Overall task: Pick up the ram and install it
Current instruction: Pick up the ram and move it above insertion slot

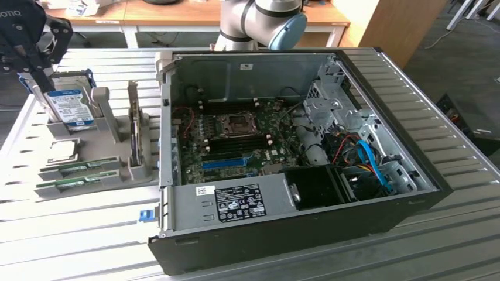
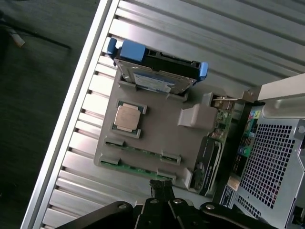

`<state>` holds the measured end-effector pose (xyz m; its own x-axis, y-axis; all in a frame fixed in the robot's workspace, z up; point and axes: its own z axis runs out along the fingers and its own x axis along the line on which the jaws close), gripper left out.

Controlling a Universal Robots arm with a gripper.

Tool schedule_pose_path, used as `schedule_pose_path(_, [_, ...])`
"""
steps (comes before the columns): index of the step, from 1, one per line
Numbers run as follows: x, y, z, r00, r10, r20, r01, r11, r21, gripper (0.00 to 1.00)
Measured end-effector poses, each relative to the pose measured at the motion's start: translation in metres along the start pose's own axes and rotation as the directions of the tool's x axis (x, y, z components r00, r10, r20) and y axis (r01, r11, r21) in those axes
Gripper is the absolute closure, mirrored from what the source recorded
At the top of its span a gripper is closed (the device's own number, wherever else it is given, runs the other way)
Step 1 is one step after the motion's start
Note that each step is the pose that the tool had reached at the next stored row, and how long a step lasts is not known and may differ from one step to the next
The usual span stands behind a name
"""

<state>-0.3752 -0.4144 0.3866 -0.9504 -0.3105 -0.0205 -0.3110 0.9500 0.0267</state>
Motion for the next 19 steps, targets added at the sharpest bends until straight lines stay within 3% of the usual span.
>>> schedule_pose_path(9, [0.0000,0.0000,0.0000,0.9936,-0.113,-0.0045,0.113,0.9936,0.0018,0.89])
schedule_pose_path(14, [0.0000,0.0000,0.0000,0.9843,-0.176,-0.0068,0.176,0.9844,0.0019,0.89])
schedule_pose_path(19, [0.0000,0.0000,0.0000,0.9709,-0.239,-0.0091,0.239,0.9710,0.0018,0.89])
